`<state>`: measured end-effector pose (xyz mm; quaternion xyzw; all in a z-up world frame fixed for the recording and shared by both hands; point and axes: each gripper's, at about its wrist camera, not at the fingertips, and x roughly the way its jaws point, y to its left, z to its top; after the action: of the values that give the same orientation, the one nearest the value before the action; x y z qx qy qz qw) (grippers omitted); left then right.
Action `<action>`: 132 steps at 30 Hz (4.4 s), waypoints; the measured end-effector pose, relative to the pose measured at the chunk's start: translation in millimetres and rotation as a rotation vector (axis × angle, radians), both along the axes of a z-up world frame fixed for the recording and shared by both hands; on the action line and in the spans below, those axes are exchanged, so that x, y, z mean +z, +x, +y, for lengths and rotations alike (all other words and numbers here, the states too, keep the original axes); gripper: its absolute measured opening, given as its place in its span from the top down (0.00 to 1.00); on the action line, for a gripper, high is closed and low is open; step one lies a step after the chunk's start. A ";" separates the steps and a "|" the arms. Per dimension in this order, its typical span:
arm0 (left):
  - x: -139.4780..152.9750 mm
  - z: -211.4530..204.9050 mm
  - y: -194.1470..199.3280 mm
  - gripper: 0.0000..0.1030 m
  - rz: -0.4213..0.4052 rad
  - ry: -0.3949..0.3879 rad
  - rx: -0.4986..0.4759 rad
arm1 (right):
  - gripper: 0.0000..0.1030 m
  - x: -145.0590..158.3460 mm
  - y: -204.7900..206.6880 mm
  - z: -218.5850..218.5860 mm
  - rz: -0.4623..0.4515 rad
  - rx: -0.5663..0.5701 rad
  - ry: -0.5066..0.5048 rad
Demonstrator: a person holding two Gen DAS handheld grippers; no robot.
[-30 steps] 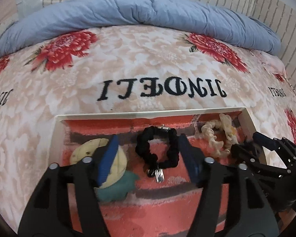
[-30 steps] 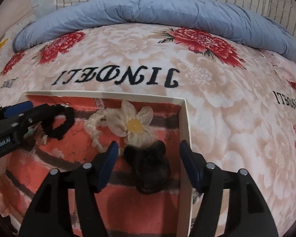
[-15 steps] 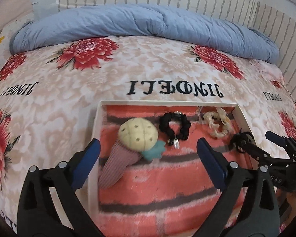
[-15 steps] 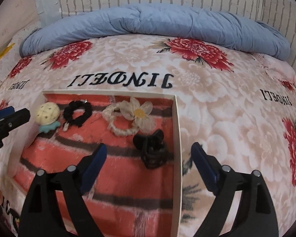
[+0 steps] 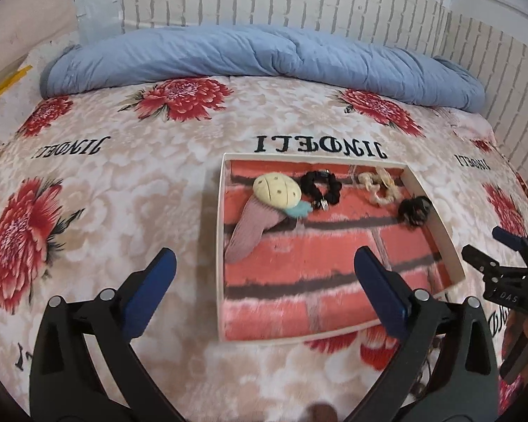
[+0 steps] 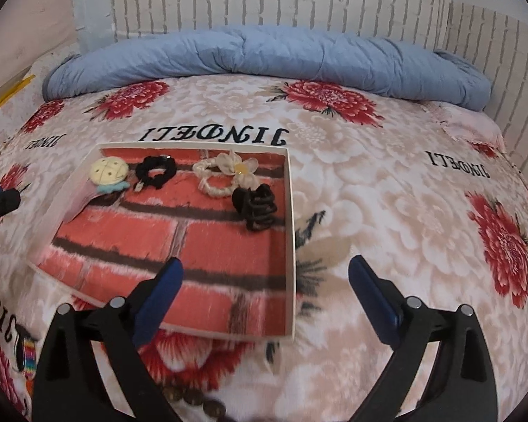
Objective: Organize jewelry
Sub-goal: 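Withdraw both tools from the tray toward the bracelet and watch, then grasp the black braided bracelet with the right tool while the left tool grasps the rainbow claw clip, then carry both items over the tray and open both tools to release them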
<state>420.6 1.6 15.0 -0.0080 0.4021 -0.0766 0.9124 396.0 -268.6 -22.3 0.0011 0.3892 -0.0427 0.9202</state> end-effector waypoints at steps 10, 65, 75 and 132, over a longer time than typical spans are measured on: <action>-5.1 9.1 -68.6 0.05 -0.058 0.060 -0.009 | 0.09 8.0 -78.3 11.7 -0.090 0.001 -0.007; -100.3 37.4 -153.8 0.27 0.040 0.040 -0.009 | 0.68 -76.9 -154.8 47.8 -0.023 0.041 0.036; -103.9 37.8 -150.5 0.36 0.069 0.000 -0.040 | 0.77 -75.8 -153.5 46.8 -0.027 0.048 0.054; -63.2 38.0 -148.6 0.64 0.010 -0.028 -0.028 | 0.84 -26.9 -139.0 44.4 -0.158 0.089 0.101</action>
<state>272.0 39.6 -48.2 -0.0157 0.4054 -0.0951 0.9091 256.9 -224.2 -49.2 0.0337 0.3168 0.0182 0.9477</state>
